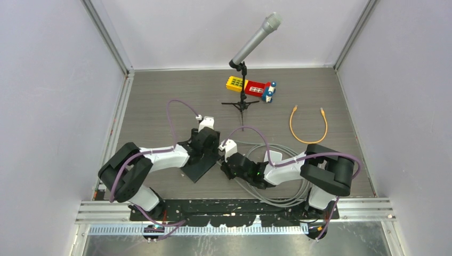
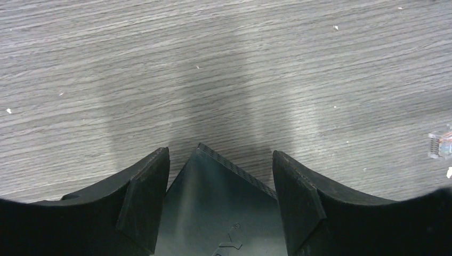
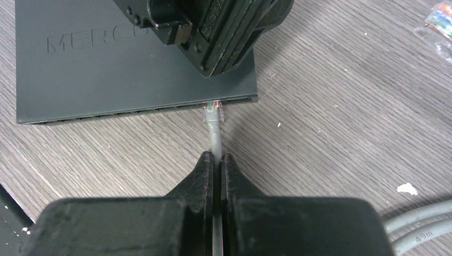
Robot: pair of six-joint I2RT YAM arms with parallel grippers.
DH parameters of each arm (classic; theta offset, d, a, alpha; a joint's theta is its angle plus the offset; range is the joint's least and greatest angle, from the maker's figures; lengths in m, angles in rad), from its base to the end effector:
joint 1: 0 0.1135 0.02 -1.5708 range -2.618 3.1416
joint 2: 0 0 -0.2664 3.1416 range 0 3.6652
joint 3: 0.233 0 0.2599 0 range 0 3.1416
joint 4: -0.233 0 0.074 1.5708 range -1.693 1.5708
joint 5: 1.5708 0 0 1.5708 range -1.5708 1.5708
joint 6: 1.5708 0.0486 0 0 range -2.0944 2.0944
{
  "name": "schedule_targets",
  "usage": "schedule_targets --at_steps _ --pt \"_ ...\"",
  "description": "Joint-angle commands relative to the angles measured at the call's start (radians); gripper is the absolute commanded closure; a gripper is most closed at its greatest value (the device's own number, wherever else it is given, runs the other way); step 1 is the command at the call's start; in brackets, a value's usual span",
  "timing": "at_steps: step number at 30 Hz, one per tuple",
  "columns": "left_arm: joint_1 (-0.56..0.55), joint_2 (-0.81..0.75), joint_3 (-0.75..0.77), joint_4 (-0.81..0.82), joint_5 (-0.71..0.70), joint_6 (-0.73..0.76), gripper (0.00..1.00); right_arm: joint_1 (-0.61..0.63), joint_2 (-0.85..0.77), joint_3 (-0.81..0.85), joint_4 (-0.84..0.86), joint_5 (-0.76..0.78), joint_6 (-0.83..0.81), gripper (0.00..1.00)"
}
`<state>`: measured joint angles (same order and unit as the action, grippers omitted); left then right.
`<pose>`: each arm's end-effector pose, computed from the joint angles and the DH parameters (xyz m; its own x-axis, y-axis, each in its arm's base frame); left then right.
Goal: Insert the plug into the switch port
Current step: Insert the connector into the switch port.
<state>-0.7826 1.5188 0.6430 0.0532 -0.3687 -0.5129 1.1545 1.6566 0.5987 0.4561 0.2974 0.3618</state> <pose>0.2218 -0.1959 0.1363 -0.6903 0.0409 -0.7224 0.1666 0.9806 -0.1037 0.1418 0.2855 0.1198 -0.4891 -0.2692 -0.8297 -0.6454 0.7515 0.1366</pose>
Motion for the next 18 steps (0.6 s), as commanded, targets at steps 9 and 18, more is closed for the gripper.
schedule_targets --at_steps 9,18 --pt "-0.230 0.067 -0.037 0.056 0.573 -0.221 0.32 -0.122 0.118 0.107 0.435 0.035 -0.063 1.00" --pt "-0.256 0.068 -0.058 0.098 0.563 -0.253 0.31 -0.137 0.133 0.077 0.498 0.025 -0.046 1.00"
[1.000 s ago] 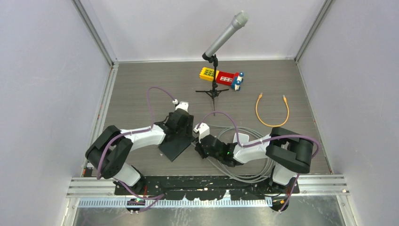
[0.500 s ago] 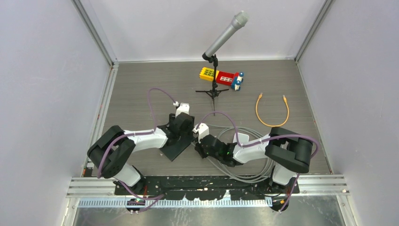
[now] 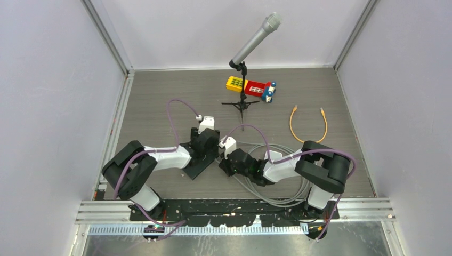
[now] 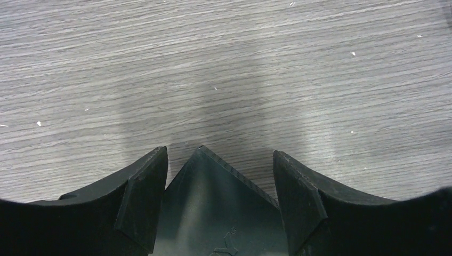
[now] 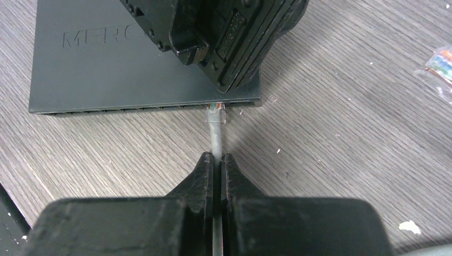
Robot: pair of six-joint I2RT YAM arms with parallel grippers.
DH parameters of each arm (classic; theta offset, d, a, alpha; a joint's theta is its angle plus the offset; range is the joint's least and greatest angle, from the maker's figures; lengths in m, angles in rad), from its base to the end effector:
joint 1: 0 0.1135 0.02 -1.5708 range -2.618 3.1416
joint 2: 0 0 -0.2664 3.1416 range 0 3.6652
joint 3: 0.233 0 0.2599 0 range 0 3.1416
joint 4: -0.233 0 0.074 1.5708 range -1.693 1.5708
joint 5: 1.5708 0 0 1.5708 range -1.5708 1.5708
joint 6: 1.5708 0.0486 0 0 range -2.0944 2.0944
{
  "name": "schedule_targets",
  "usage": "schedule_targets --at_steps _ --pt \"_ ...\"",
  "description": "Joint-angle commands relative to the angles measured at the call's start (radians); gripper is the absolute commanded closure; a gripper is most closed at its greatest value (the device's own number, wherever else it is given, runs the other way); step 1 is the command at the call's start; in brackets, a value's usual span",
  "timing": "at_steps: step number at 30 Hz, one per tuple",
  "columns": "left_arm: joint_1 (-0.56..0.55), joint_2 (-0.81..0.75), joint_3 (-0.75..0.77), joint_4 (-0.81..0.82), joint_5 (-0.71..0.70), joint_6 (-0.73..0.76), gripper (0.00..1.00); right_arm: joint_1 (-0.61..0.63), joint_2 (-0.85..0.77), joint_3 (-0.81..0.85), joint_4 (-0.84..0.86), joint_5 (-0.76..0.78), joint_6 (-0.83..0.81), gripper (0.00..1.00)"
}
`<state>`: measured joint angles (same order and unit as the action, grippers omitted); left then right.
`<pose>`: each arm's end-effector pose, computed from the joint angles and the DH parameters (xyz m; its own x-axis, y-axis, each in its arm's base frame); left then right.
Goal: Insert the plug into the switch port
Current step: Insert the connector into the switch port.
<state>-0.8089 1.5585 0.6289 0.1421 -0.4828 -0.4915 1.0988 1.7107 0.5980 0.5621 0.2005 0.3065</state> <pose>0.2225 -0.2005 0.1302 -0.6269 0.0516 -0.7774 0.1348 0.9899 -0.0430 0.1571 0.2864 0.1134 -0.4669 -0.2642 -0.8439 -0.6868 0.7095 0.1578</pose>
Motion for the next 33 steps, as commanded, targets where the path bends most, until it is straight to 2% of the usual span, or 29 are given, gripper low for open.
schedule_targets --at_steps 1,7,15,19,23,27,33 --pt "-0.222 0.024 -0.044 0.003 0.673 -0.273 0.31 -0.080 0.067 0.062 0.386 0.120 0.013 1.00" --pt "-0.158 -0.006 -0.027 -0.046 0.679 -0.246 0.31 -0.077 -0.010 0.004 0.251 0.058 0.022 1.00" --pt "0.029 -0.055 0.003 -0.137 0.679 -0.166 0.28 -0.048 -0.074 -0.009 0.024 0.038 0.038 1.00" --pt "0.096 -0.091 0.046 -0.202 0.684 -0.122 0.25 -0.005 -0.095 0.002 -0.092 0.073 0.024 1.00" --pt "0.158 -0.122 0.100 -0.245 0.709 -0.094 0.21 0.039 -0.108 -0.018 -0.133 0.123 0.036 0.99" --pt "0.198 -0.185 0.151 -0.316 0.715 -0.051 0.18 0.071 -0.157 -0.035 -0.172 0.156 0.057 1.00" --pt "0.284 -0.354 0.219 -0.485 0.653 0.033 0.11 0.075 -0.260 0.078 -0.420 0.169 0.008 1.00"
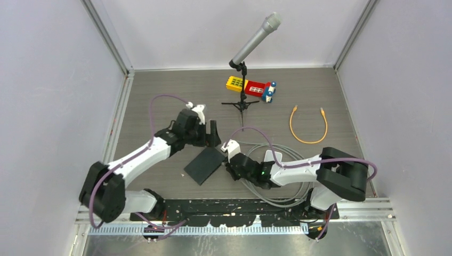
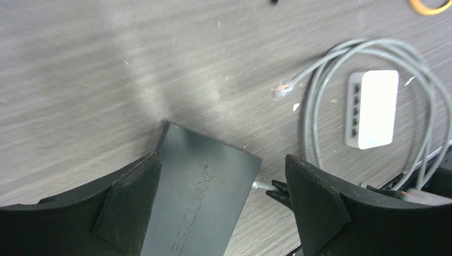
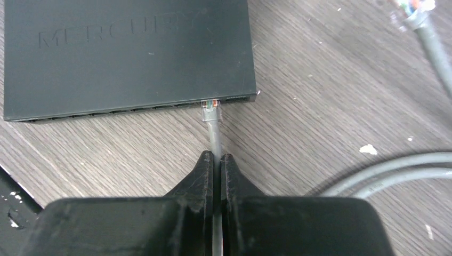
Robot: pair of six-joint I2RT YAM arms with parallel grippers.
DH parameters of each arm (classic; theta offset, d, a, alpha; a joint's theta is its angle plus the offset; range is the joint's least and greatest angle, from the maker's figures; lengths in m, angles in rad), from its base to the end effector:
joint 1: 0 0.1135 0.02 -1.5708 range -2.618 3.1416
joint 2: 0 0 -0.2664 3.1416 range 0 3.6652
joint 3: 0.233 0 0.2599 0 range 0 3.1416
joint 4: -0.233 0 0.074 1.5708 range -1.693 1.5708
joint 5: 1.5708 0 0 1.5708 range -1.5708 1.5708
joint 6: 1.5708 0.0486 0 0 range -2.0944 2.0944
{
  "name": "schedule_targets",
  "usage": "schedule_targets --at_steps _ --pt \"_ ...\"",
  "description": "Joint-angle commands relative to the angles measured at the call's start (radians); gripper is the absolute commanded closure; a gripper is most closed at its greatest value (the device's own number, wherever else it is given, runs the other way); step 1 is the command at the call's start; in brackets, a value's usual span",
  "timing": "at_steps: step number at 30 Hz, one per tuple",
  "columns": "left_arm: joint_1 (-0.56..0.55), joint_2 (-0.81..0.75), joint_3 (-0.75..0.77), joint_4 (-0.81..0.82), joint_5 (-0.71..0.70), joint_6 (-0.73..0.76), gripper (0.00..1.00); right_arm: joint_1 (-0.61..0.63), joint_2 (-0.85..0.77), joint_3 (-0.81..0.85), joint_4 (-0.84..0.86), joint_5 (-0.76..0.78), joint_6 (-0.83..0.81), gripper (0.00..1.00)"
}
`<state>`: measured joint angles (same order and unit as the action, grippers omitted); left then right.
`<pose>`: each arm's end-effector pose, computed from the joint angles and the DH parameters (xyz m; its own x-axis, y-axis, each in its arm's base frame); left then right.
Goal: Insert the plug into the switch port
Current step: Insert the connector into the switch port.
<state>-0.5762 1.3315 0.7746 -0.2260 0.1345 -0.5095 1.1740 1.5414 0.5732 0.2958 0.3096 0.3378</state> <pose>0.2395 -0.1634 0.2034 -0.8185 -0.0445 -0.5727 0.2525 0.8676 -0.4283 0.1292 0.2701 0.1305 -0.4877 -0.3471 -0.8010 -0.6621 0.7451 0.0802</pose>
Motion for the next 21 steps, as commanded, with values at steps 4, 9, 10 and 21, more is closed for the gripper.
schedule_targets --at_steps 4,9,10,21 --pt "0.102 -0.213 0.080 -0.196 -0.007 0.092 0.09 -0.001 -0.138 0.166 -0.283 0.067 -0.043 1.00" --pt "0.105 -0.274 0.036 -0.204 -0.011 0.062 0.06 -0.001 -0.178 0.284 -0.480 0.062 -0.064 1.00" --pt "0.105 -0.284 0.026 -0.203 -0.016 0.057 0.06 -0.001 -0.181 0.313 -0.518 0.062 -0.067 1.00" --pt "0.105 -0.348 -0.014 -0.222 -0.077 0.037 0.06 -0.003 -0.171 0.578 -0.838 0.085 -0.116 1.00"
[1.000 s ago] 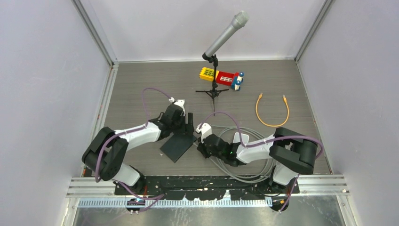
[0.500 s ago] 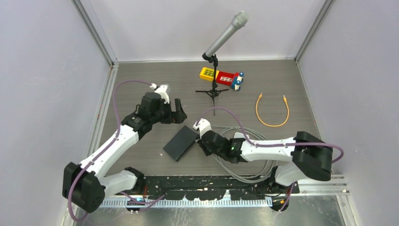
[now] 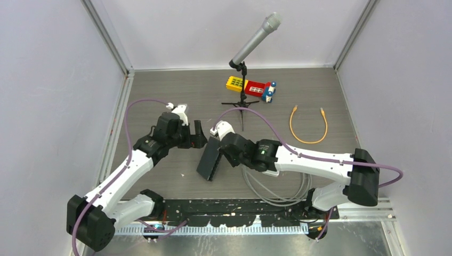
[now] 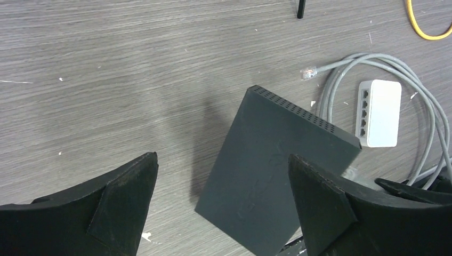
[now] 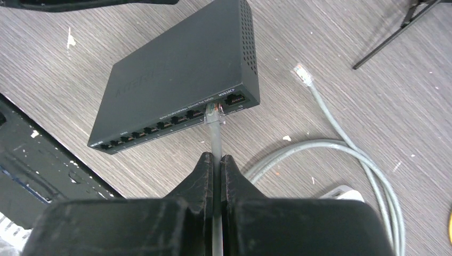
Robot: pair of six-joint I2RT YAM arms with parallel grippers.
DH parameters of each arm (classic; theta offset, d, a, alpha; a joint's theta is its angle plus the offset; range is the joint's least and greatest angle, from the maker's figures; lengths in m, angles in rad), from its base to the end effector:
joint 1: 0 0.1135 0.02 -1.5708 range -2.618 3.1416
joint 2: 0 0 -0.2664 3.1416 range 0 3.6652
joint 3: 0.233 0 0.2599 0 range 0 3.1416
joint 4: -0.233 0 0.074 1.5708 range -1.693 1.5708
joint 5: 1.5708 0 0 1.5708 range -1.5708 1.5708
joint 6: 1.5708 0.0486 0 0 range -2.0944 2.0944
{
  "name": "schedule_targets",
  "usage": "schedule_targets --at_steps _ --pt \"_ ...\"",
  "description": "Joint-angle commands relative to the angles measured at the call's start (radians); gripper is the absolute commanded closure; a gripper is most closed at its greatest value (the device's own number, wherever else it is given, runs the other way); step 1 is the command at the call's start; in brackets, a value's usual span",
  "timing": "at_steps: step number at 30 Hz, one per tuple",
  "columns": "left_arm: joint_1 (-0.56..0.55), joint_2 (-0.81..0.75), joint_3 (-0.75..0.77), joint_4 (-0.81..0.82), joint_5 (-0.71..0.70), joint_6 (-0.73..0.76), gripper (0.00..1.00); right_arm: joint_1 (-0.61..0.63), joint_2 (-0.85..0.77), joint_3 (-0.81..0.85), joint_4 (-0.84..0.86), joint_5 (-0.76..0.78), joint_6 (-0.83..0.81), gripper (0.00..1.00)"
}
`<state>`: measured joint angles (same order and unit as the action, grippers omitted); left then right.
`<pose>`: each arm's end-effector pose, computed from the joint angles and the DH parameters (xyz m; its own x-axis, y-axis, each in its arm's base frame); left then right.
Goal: Insert the plug into the switch port
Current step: Insert the connector into the switch port.
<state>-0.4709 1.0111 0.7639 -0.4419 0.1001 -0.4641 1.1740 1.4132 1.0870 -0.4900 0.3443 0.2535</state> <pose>0.2053 -0.1100 0.2578 -0.7395 -0.1233 -0.6617 0.2115 0.8907 -0.4023 0.1384 0.2879 0.2652 -0.4679 -0.5057 -0.7248 -0.6833 0.7271 -0.0663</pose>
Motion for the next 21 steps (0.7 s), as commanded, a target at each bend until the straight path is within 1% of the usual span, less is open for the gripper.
schedule_targets --at_steps 1,4,7,10,14,16,18,19,20,21 --pt "0.000 -0.032 -0.006 -0.009 -0.057 -0.014 0.06 -0.004 -0.038 0.052 -0.042 0.068 -0.038 1.00" --pt "0.000 -0.050 -0.012 -0.026 -0.092 -0.031 0.06 -0.013 -0.020 -0.009 0.025 0.085 -0.039 0.99" --pt "0.000 -0.070 -0.007 -0.061 -0.165 -0.040 0.06 -0.036 0.009 -0.102 0.194 0.068 -0.015 0.99" --pt "0.000 -0.095 0.001 -0.080 -0.179 -0.042 0.06 -0.050 0.063 -0.151 0.331 0.034 -0.004 0.99" --pt "0.000 -0.119 -0.013 -0.084 -0.187 -0.044 0.06 -0.069 0.190 -0.162 0.480 0.027 0.010 1.00" --pt "0.000 -0.121 -0.027 -0.072 -0.187 -0.044 0.05 -0.088 0.255 -0.155 0.589 -0.001 0.015 1.00" --pt "0.000 -0.109 -0.030 -0.075 -0.180 -0.045 0.05 -0.106 0.321 -0.134 0.644 -0.023 0.026 0.99" --pt "0.000 -0.105 -0.026 -0.083 -0.175 -0.043 0.06 -0.115 0.345 -0.123 0.661 -0.041 0.028 0.93" --pt "0.000 -0.099 -0.023 -0.089 -0.171 -0.042 0.06 -0.121 0.364 -0.117 0.682 -0.056 0.031 0.77" --pt "0.000 -0.098 -0.024 -0.092 -0.167 -0.043 0.06 -0.123 0.370 -0.116 0.695 -0.056 0.035 0.34"
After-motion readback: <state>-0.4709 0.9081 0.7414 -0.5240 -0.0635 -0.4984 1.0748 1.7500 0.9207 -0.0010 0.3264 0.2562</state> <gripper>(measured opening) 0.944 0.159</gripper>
